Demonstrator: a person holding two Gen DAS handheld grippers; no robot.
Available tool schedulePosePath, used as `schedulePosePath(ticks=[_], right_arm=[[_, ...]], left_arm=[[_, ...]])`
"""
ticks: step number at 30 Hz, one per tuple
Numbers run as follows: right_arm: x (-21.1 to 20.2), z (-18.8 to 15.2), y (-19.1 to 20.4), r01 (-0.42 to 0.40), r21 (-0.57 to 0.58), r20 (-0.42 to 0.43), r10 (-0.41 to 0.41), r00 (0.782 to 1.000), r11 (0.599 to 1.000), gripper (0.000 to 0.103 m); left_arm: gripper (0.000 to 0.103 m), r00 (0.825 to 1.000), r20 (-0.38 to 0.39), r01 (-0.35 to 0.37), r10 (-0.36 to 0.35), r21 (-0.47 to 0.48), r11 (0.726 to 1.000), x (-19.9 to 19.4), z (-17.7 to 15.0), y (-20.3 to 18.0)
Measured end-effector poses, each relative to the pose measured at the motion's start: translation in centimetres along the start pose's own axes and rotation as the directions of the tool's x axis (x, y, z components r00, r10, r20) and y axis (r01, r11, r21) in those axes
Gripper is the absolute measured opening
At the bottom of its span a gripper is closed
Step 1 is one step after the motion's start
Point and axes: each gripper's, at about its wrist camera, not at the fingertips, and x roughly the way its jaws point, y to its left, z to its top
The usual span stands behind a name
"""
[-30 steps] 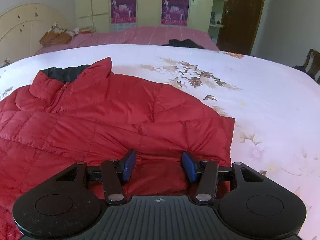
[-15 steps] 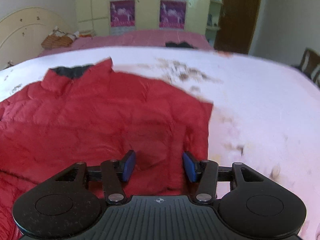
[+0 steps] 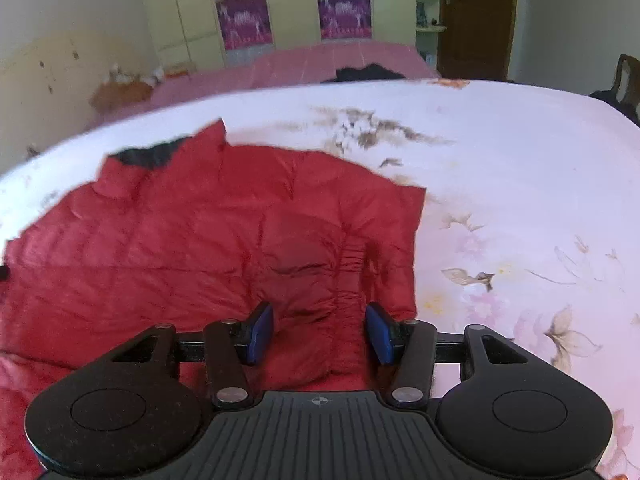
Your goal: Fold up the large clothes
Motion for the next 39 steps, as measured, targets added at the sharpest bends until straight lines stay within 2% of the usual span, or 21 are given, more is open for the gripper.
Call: schedulePosePath(ticks=[9,16,17,18,20,27,33,39], right_arm=[[-5.2,-3.1,-0.3,-0.086,-0.031,0.029,0.087,0.996,0.996,0.051],[-7.5,-6.1,-0.1,-0.125,-0.046,-0.005,0.125,0.992,0.991,0.053],[-7.9,-6.6,-0.2,-0.126,-0.041,-0.008,0.126,0.992,0.991,0.056],[-8.2,-7.1,-0.3,-0.121,-0.036,-0.004,0.121,0.993,0.992,0.069],[-9.2,-7.9,-0.3,-0.106,-0.035,0.02,0.107,0.994,0.994,0.077],[-12.0,-10.5,0.2,-0.044,-0.021,0.026,0.044,0.999,0.999,0.077],[-13.8,-13.3,1.0,0.003,-0.036,-0.004,-0.003,1.0,0.999,0.077],[-15.4,-16.5,0.6,0.057,-0.034,-0.035,-0.059,0.998,0.998,0.077]], left_arm=[[0.078,0.998,0.008,0.059,-0.059,-0.026,0.998,-7.0,-3.2,-1.6],[0.08,0.997,-0.039,0.07,-0.071,-0.037,0.997,-9.4,-6.0,-1.9],[0.081,0.996,-0.045,0.071,-0.072,-0.033,0.997,-9.6,-6.4,-1.8],[0.082,0.996,-0.051,0.07,-0.072,-0.03,0.997,-9.9,-6.8,-1.7],[0.083,0.996,-0.058,0.072,-0.073,-0.022,0.997,-10.2,-7.5,-1.5],[0.084,0.99,-0.071,0.123,-0.123,-0.011,0.992,-11.2,-9.3,-0.7],[0.084,0.982,-0.078,0.17,-0.17,-0.014,0.985,-12.7,-11.6,1.3],[0.084,0.978,-0.114,0.175,-0.175,-0.005,0.985,-14.0,-14.5,3.6]])
